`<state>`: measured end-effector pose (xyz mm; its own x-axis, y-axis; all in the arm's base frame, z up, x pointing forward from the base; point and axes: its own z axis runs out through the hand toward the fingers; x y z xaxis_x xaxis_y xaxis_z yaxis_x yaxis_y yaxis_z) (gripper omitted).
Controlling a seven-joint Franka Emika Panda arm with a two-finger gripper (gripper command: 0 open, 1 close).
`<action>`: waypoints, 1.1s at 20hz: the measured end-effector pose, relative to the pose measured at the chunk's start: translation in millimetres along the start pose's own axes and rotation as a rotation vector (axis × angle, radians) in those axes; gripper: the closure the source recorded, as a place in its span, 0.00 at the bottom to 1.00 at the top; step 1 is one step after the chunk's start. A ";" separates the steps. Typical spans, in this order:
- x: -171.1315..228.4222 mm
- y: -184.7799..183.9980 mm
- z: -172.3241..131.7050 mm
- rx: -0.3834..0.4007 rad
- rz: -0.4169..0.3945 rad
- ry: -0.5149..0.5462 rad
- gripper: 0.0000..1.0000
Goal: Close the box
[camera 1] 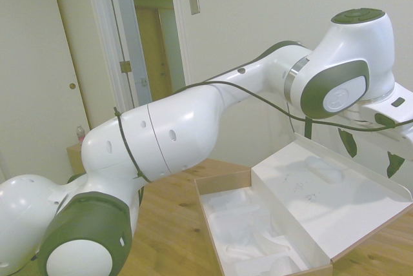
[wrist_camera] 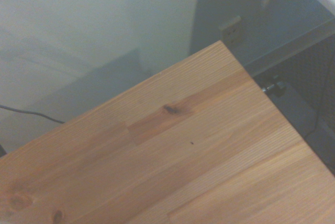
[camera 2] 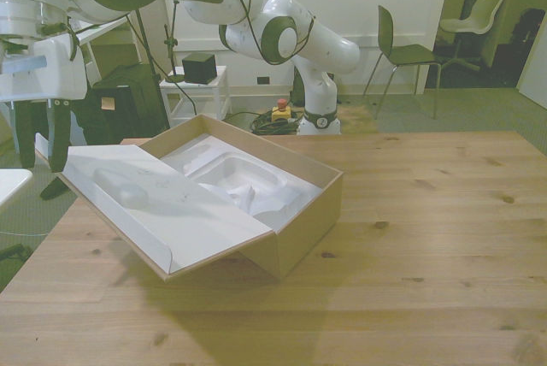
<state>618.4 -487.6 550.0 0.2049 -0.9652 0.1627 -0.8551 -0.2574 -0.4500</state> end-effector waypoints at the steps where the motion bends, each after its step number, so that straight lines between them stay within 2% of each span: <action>1: -2.0 -0.5 3.8 -0.001 0.002 -0.014 0.00; 9: -2.3 7.8 18.7 0.007 0.040 -0.077 0.00; 14: -0.7 11.2 14.7 0.034 0.056 -0.110 0.00; 16: 0.1 12.3 2.9 0.064 0.056 -0.139 0.00; 18: -4.3 8.2 -22.8 0.092 0.043 -0.174 0.00; 22: -38.2 -5.9 -80.8 0.099 -0.021 -0.334 0.00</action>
<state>577.1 -445.4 617.4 0.3804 -0.9175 -0.1159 -0.8021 -0.2649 -0.5352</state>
